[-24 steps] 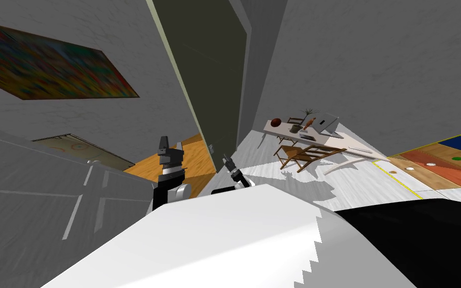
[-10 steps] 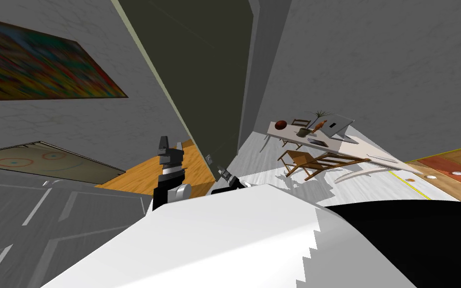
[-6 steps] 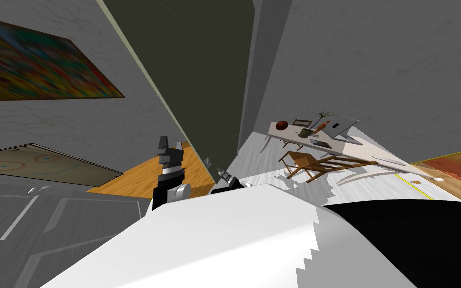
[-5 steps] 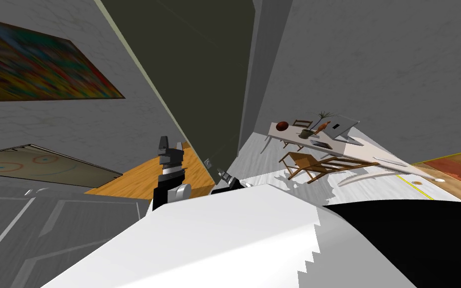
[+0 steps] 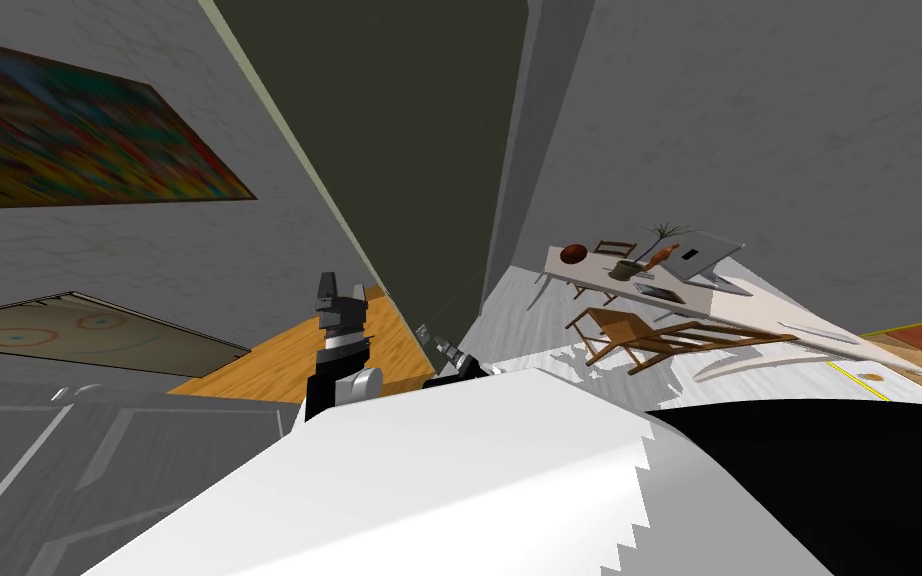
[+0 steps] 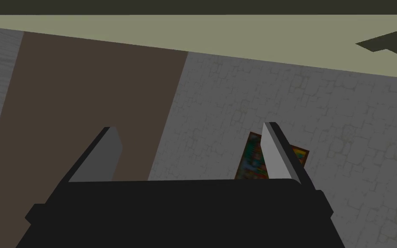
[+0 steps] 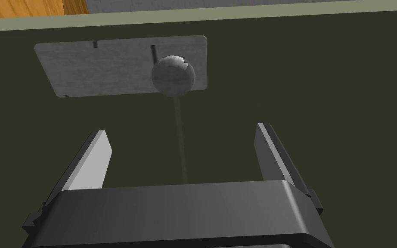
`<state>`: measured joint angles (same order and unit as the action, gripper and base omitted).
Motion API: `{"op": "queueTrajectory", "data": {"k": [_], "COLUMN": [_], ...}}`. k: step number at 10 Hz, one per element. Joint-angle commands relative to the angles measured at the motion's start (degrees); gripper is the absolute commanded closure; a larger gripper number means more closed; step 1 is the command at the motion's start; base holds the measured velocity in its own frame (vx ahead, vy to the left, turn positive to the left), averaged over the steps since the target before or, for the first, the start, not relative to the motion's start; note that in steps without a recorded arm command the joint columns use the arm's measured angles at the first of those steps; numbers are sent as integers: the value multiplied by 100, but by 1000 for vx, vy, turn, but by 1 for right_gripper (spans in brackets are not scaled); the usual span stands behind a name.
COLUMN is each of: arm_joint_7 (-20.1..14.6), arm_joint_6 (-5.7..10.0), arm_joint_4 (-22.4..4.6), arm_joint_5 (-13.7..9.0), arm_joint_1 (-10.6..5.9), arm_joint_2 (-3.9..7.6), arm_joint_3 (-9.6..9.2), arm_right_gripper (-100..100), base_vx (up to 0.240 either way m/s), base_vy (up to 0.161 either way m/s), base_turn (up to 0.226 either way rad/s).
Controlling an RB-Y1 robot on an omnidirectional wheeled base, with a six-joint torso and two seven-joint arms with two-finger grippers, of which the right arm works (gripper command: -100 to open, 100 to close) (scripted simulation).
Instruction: Push the door open
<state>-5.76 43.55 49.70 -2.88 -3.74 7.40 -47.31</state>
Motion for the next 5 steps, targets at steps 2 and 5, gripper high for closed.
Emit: {"op": "queueTrajectory", "data": {"k": [2, 5], "arm_joint_7": [28, 51], "arm_joint_6": [24, 42], "arm_joint_4": [-83, -148], "arm_joint_5": [4, 8], "arm_joint_1": [-9, -13], "arm_joint_2": [-63, -113], "arm_joint_3": [57, 104], "arm_right_gripper": [-100, -100], "base_vx": [137, 131], "base_vy": [131, 145], "base_turn": [29, 31]}}
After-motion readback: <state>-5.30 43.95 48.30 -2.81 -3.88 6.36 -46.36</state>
